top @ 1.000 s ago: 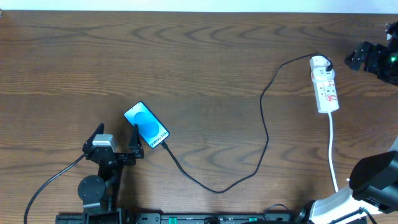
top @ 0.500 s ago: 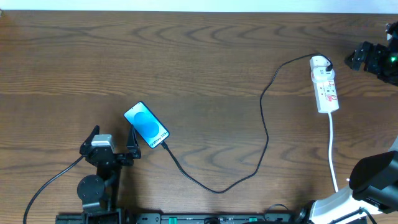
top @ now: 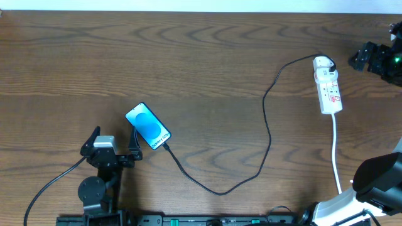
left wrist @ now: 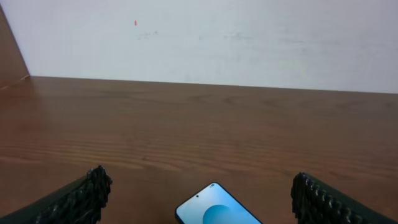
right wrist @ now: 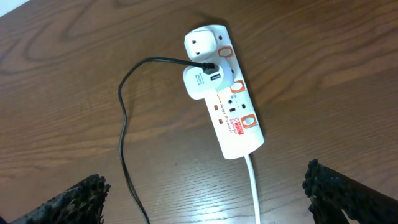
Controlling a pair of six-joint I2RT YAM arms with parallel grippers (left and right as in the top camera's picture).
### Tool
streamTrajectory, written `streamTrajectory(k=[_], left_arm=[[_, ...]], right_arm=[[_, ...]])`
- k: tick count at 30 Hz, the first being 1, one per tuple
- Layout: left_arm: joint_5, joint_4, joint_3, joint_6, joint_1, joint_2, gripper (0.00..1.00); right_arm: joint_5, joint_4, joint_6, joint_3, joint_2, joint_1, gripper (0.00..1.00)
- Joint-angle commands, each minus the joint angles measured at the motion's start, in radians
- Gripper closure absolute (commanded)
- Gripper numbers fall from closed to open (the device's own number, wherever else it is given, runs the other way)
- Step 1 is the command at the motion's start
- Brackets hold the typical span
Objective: Plug charger to phone and switch on socket
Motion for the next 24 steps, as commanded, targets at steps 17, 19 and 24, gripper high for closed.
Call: streamTrajectory(k=[17, 19, 24], left_arm=[[0.024, -0.047, -0.011, 0.076, -0.066, -0.01, 0.05], [0.013, -0.046, -0.011, 0.076, -0.066, -0.01, 0.05], [0.013, -0.043, -0.011, 0.076, -0.066, -0.008, 0.05]], right_arm=[[-0.003, -0.001, 0.005, 0.001, -0.005, 0.003, 0.01], [-0.003, -0.001, 0.005, 0.001, -0.005, 0.003, 0.01], [-0.003, -0.001, 0.005, 0.001, -0.005, 0.003, 0.01]])
